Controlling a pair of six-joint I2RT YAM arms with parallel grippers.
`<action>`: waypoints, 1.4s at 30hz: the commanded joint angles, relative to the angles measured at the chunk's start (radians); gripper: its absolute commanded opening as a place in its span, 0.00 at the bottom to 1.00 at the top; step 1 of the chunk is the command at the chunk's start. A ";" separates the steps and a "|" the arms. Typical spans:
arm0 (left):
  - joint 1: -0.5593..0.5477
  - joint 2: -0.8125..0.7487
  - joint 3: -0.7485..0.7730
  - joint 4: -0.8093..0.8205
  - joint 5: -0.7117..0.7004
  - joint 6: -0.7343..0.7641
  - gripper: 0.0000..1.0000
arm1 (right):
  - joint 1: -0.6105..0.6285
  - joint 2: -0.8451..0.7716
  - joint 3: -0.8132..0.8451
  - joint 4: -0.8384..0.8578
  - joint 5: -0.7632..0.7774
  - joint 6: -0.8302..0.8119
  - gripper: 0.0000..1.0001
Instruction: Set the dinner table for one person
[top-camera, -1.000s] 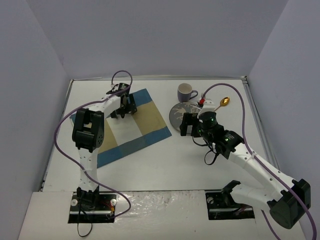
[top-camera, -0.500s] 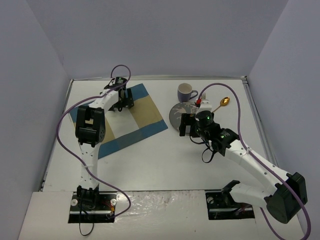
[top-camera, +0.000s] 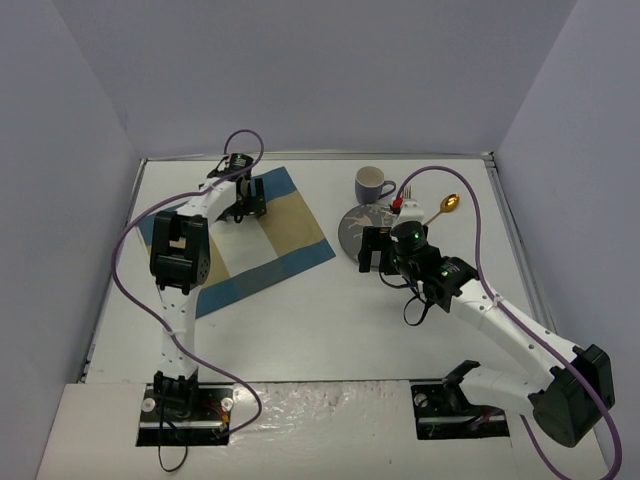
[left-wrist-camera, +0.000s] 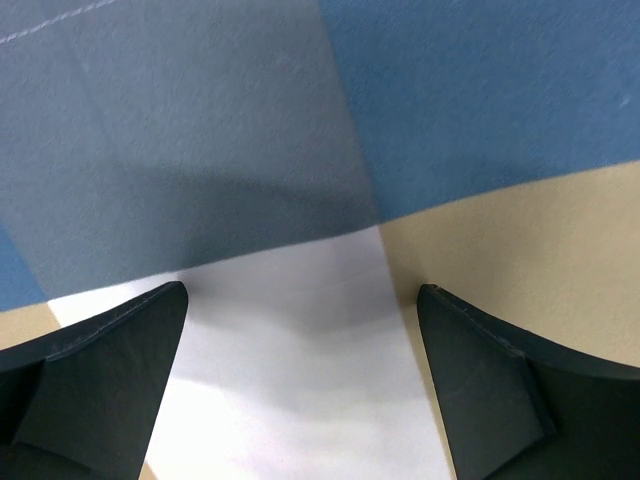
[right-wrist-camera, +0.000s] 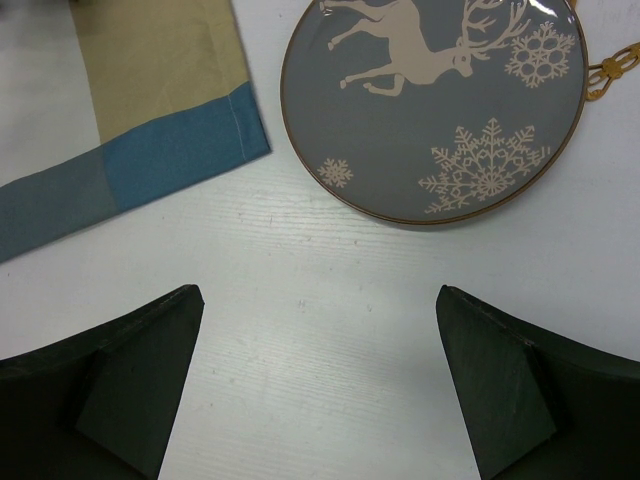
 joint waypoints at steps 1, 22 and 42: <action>0.018 -0.117 -0.003 -0.085 -0.025 0.037 0.97 | -0.007 -0.023 0.035 0.052 0.002 -0.004 1.00; 0.244 -0.490 -0.562 0.098 0.102 -0.173 0.97 | -0.011 -0.102 -0.025 0.064 -0.019 -0.005 1.00; 0.328 -0.431 -0.618 0.056 0.042 -0.082 0.97 | -0.013 -0.149 -0.076 0.069 -0.007 0.002 1.00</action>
